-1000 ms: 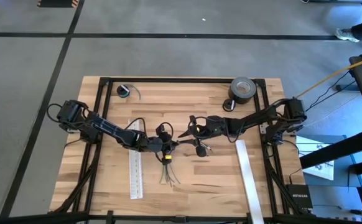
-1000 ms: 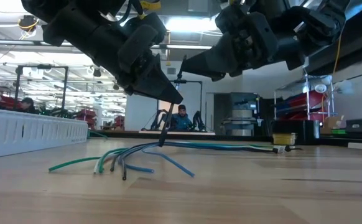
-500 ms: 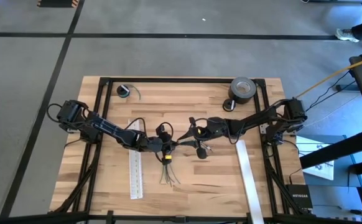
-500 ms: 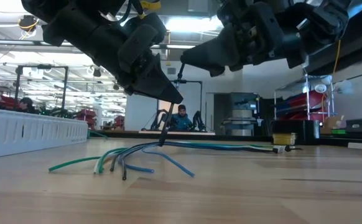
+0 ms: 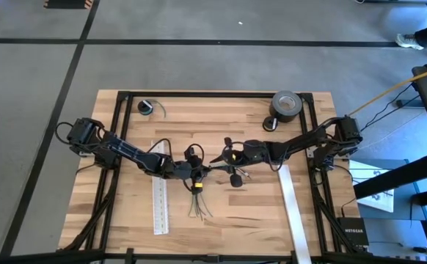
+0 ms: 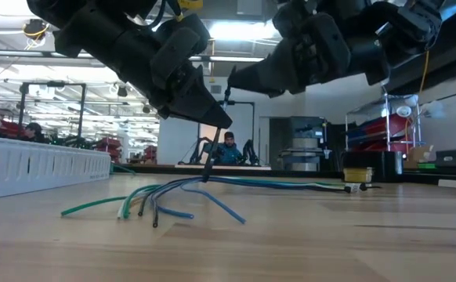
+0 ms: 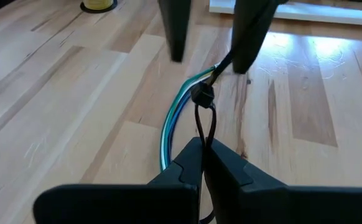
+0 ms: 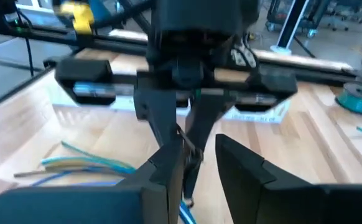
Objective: Ziptie cables
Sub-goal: Wrap the colored cables with the black zip tie
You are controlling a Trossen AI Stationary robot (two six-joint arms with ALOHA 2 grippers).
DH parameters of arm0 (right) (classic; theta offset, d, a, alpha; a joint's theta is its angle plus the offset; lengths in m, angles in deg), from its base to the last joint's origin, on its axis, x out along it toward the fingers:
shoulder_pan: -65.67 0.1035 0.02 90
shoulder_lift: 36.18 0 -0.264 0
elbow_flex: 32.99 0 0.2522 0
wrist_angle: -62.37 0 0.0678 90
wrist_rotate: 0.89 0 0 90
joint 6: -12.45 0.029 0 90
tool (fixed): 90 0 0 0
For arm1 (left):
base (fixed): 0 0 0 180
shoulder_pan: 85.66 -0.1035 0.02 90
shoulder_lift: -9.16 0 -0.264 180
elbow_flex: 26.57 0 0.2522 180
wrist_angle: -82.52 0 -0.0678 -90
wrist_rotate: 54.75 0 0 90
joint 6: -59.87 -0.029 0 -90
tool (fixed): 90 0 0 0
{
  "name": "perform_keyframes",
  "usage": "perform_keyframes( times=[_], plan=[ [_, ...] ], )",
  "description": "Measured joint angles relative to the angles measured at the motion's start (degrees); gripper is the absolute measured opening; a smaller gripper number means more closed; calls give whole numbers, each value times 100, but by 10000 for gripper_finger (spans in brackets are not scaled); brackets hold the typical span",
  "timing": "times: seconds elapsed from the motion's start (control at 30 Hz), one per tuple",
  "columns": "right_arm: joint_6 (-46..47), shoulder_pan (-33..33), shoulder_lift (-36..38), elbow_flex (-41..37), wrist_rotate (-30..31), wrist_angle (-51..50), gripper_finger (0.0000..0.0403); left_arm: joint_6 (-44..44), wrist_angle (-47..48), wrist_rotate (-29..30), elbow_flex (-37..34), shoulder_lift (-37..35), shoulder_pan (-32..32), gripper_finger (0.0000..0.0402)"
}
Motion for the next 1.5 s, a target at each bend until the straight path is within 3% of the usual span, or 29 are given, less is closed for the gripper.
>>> perform_keyframes(
  times=[0.27,0.6,0.77,1.0,1.2,1.33,1.5],
  plan=[
    [-132,0,2,0,-123,25,5,-32,5,0,0,-2,0,0],
    [1987,-186,1,0,-450,65,0,-543,13,0,0,-4,2,0],
    [2217,-229,2,0,-644,65,0,-603,13,0,0,-4,8,2],
    [2115,-229,2,2,-639,-7,0,-759,112,-9,0,-109,-2,66],
    [2025,-229,2,2,-632,-95,0,-907,463,2,10,-801,7,120],
    [1981,-229,2,2,-622,-83,0,-909,468,2,13,-1030,7,132],
    [1968,-229,2,2,-567,-39,0,-852,457,0,12,-829,-38,130]
  ],
)
